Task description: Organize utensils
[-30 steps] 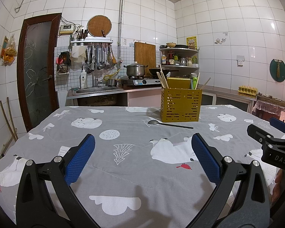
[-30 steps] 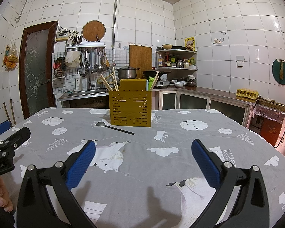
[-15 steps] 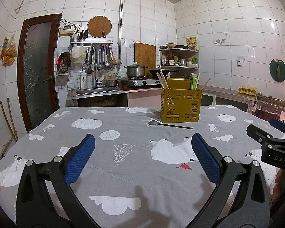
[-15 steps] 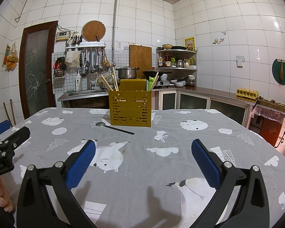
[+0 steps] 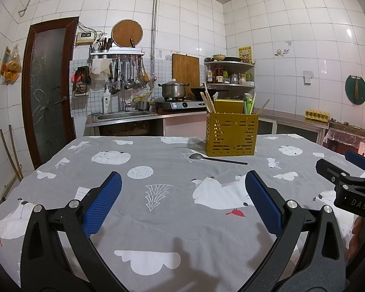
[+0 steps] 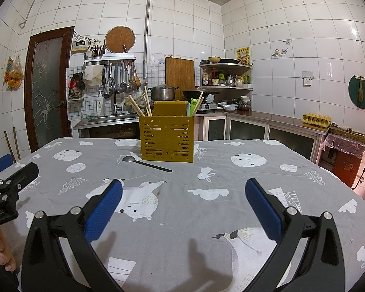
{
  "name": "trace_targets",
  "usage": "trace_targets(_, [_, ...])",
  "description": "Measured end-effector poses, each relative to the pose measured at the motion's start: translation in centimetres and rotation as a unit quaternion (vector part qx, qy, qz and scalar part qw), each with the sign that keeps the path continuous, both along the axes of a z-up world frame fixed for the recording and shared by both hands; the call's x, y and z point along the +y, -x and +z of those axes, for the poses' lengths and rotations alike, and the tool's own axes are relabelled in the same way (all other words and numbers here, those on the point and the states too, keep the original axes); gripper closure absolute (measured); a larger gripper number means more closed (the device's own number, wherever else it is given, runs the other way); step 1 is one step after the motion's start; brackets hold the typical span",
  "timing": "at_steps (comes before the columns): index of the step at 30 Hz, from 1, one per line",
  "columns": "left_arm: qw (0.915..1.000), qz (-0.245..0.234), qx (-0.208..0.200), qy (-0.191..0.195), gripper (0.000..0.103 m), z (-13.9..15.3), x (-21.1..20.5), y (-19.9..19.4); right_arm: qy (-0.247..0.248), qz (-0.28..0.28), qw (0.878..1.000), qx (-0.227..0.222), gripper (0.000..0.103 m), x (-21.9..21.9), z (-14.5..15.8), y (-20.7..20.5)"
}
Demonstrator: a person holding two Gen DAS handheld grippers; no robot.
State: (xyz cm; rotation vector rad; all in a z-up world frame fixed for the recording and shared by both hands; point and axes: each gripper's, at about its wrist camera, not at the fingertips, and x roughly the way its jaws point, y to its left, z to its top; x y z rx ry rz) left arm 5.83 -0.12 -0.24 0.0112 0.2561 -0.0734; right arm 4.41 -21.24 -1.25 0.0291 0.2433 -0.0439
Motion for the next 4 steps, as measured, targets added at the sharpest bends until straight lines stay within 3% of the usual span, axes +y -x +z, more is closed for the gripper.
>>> trace_targets(4, [1.0, 0.0, 0.0, 0.0, 0.005, 0.32, 0.19, -0.17, 0.0, 0.0, 1.0, 0.0, 0.004, -0.02, -0.01, -0.03])
